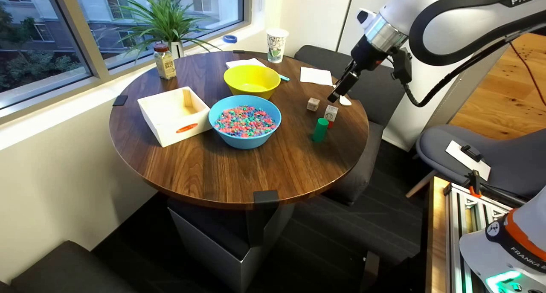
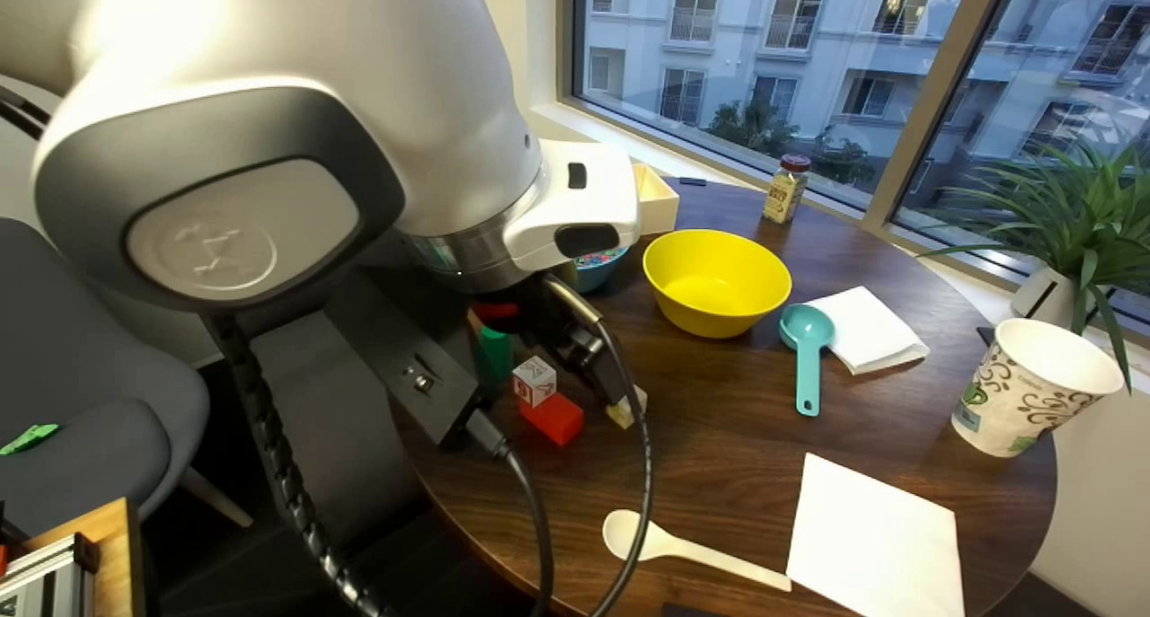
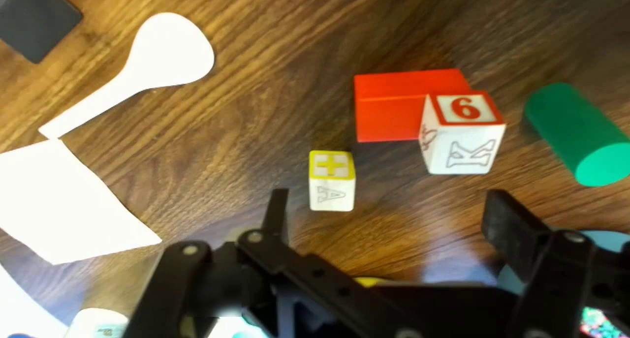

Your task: Lift the dices from the table and put them on the orange plush block

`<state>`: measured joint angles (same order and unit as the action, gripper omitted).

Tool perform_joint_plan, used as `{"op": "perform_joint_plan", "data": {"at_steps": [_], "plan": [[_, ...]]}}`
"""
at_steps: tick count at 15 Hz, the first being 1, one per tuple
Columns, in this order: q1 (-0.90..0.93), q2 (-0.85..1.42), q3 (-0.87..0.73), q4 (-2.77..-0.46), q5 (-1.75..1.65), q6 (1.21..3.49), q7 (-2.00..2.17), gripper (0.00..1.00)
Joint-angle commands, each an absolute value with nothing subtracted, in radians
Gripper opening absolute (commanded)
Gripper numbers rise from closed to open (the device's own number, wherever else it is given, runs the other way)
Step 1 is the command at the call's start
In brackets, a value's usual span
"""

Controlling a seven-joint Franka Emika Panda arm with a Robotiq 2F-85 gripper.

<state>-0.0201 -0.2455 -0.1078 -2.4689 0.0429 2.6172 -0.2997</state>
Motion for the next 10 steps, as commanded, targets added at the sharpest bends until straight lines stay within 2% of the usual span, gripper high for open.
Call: {"op": "perform_joint_plan", "data": {"at_steps": [1, 10], "plan": [[-0.022, -0.245, -0.113, -2.466, 0.039, 2.620, -0.295, 1.00], [-0.020, -0.195, -0.136, -2.452, 0.061, 2.655, -0.332, 1.00]]}}
